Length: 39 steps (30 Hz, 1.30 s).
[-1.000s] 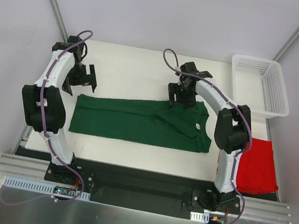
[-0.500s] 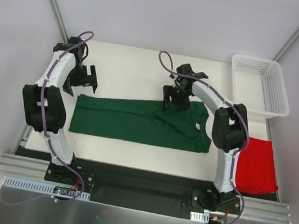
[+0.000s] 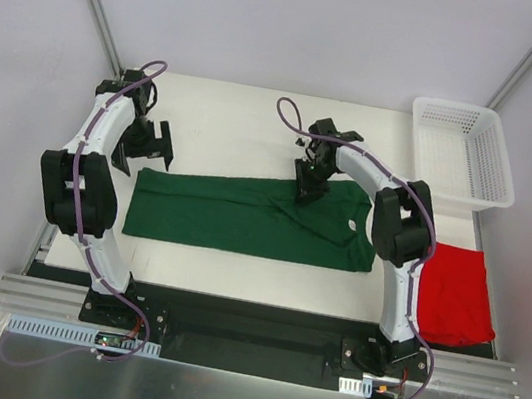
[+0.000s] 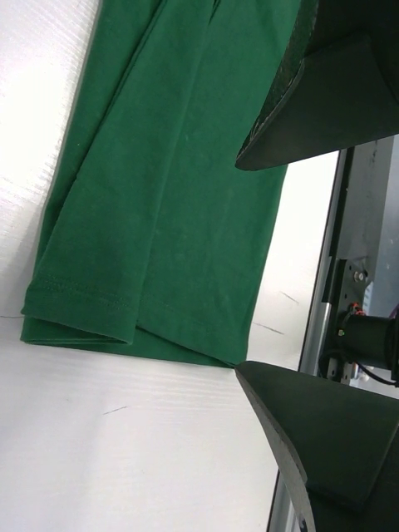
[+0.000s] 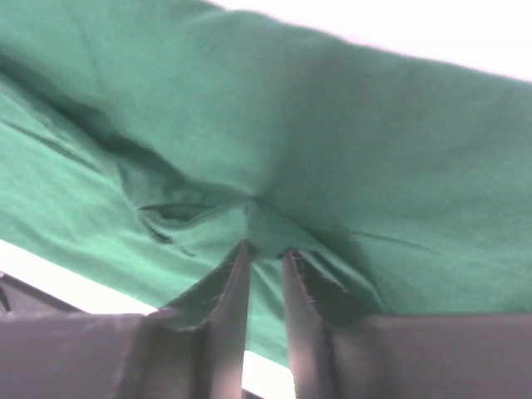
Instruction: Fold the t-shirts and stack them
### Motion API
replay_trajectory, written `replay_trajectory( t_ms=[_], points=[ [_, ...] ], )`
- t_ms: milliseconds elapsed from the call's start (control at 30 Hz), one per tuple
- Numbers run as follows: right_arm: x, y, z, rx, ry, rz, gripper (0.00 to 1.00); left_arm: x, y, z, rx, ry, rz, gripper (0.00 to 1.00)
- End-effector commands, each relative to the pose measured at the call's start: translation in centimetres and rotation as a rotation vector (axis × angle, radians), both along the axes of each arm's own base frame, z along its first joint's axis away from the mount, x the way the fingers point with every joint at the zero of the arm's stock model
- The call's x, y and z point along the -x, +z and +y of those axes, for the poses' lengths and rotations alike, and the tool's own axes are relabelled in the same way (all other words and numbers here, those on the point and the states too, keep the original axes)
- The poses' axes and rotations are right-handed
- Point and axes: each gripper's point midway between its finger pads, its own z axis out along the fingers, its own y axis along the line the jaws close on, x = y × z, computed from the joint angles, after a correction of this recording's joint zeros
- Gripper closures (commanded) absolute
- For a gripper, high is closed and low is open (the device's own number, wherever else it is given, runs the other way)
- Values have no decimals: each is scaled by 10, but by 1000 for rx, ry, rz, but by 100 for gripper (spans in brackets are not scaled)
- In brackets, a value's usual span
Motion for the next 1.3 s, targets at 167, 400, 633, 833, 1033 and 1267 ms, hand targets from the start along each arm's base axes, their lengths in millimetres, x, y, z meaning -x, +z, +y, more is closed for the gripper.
replay_trajectory(
  t_ms=[167, 400, 633, 833, 1033, 1267],
  points=[
    [26, 40, 11, -3, 60, -18, 99, 1, 12, -9, 13, -9, -37, 1],
    [66, 49, 9, 44, 106, -4, 99, 0, 11, -13, 17, -13, -38, 1],
    [103, 56, -1, 84, 115, 28, 99, 2, 11, -14, 19, -15, -38, 1],
    [136, 49, 1, 100, 144, 75, 74, 3, 13, -14, 20, -15, -45, 1],
    [142, 58, 5, 93, 149, 45, 30, 3, 16, -17, 29, -17, -54, 1],
    [109, 75, -17, 145, 76, -66, 25, 4, 18, -21, 37, -26, -58, 1]
  ],
)
